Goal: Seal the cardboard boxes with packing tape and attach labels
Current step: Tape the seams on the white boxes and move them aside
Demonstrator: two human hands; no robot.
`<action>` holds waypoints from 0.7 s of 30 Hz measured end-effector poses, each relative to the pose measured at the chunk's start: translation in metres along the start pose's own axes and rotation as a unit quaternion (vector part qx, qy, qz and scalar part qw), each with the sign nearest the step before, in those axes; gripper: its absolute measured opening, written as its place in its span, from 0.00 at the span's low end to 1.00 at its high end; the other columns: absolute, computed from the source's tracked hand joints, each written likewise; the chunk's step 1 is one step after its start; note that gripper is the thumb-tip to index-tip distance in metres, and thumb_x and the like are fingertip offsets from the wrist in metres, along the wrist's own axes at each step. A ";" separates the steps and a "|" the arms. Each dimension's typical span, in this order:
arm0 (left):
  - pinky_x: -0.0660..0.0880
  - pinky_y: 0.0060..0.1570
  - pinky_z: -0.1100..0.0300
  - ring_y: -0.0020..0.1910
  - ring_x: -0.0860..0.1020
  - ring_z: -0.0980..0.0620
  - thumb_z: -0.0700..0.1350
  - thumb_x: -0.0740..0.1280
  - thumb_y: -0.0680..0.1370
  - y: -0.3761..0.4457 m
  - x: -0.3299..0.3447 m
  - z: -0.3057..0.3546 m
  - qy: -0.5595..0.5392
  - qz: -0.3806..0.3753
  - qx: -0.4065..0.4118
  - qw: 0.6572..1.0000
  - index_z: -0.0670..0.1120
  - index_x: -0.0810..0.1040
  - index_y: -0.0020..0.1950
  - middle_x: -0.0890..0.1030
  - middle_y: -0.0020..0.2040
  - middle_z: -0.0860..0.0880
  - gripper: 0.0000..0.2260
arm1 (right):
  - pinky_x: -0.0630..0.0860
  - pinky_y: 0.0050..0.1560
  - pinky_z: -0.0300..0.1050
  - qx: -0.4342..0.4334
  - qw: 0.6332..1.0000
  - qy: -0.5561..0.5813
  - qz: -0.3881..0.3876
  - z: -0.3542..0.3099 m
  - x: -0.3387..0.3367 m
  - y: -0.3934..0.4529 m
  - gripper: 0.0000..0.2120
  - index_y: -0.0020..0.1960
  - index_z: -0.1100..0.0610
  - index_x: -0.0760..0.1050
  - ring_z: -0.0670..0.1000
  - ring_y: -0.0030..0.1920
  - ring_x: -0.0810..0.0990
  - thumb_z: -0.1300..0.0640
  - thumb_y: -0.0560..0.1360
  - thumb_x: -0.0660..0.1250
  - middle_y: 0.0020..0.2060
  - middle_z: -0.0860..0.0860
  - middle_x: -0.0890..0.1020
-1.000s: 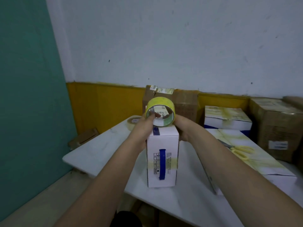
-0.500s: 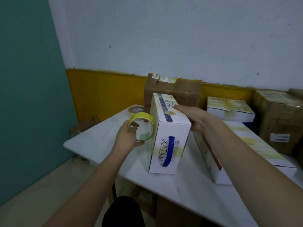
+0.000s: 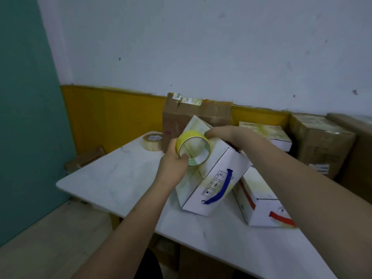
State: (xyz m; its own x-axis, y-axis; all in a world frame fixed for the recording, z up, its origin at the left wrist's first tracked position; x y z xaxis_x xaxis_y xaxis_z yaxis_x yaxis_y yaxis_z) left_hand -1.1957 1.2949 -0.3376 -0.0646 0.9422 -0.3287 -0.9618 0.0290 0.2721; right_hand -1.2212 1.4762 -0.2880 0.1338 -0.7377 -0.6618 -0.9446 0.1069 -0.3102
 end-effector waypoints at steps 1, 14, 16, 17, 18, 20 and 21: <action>0.75 0.52 0.59 0.56 0.76 0.50 0.48 0.66 0.79 -0.002 0.013 -0.013 -0.051 -0.031 -0.056 0.997 0.54 0.69 0.72 0.78 0.56 0.54 0.21 | 0.78 0.57 0.58 -0.005 1.000 0.028 0.003 0.006 -0.002 0.004 0.28 0.62 0.58 0.78 0.61 0.49 0.85 0.41 0.69 0.69 0.51 0.61 0.85; 0.81 0.51 0.40 0.55 0.81 0.38 0.47 0.56 0.81 0.007 -0.030 -0.035 0.096 -0.027 -0.045 0.994 0.60 0.65 0.74 0.77 0.63 0.42 0.21 | 0.76 0.62 0.62 -0.019 0.961 0.275 0.027 0.075 -0.022 0.013 0.39 0.64 0.52 0.75 0.62 0.56 0.83 0.41 0.57 0.80 0.56 0.57 0.84; 0.83 0.42 0.43 0.41 0.85 0.43 0.45 0.54 0.82 0.008 -0.037 -0.026 0.111 -0.007 -0.009 0.994 0.61 0.68 0.70 0.80 0.55 0.42 0.18 | 0.75 0.62 0.65 -0.023 0.955 0.296 0.026 0.078 -0.016 0.015 0.42 0.65 0.51 0.75 0.63 0.57 0.82 0.40 0.54 0.82 0.58 0.58 0.83; 0.83 0.41 0.44 0.36 0.85 0.45 0.45 0.54 0.83 0.007 -0.042 -0.022 0.131 0.003 0.014 0.991 0.59 0.68 0.69 0.81 0.52 0.42 0.17 | 0.75 0.62 0.65 -0.028 0.951 0.308 0.029 0.080 -0.015 0.018 0.43 0.64 0.51 0.75 0.64 0.58 0.82 0.39 0.53 0.82 0.58 0.58 0.83; 0.83 0.41 0.45 0.34 0.85 0.46 0.44 0.55 0.83 0.005 -0.049 -0.020 0.158 0.012 0.029 0.987 0.57 0.69 0.69 0.81 0.50 0.41 0.16 | 0.75 0.62 0.65 -0.034 0.948 0.316 0.029 0.080 -0.014 0.021 0.42 0.64 0.51 0.76 0.63 0.58 0.82 0.39 0.53 0.82 0.58 0.58 0.83; 0.82 0.41 0.45 0.38 0.84 0.42 0.41 0.57 0.82 0.003 -0.067 -0.025 0.230 0.038 0.047 0.971 0.53 0.69 0.69 0.81 0.49 0.39 0.16 | 0.74 0.63 0.65 -0.037 0.944 0.327 0.032 0.083 -0.014 0.029 0.42 0.63 0.52 0.77 0.63 0.58 0.82 0.39 0.52 0.81 0.57 0.58 0.83; 0.81 0.42 0.45 0.42 0.82 0.39 0.40 0.58 0.81 0.001 -0.078 -0.030 0.271 0.057 0.057 0.959 0.51 0.69 0.70 0.81 0.50 0.38 0.17 | 0.74 0.64 0.65 -0.038 0.937 0.346 0.037 0.085 -0.015 0.031 0.41 0.62 0.51 0.77 0.64 0.58 0.82 0.38 0.53 0.81 0.57 0.58 0.83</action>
State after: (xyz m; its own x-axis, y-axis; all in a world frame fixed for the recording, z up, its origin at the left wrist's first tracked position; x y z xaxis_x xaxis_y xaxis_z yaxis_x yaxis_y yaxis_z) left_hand -1.1999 1.2114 -0.3392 -0.3261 0.6299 -0.7049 -0.9072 0.0011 0.4207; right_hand -1.2274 1.5472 -0.3457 -0.1346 -0.9884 -0.0708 -0.9658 0.1468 -0.2136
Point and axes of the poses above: each hand's wrist, its own y-axis towards the middle knuckle, its own x-axis out of the palm, z = x × y, the point moved 8 cm from there along y, towards the middle knuckle
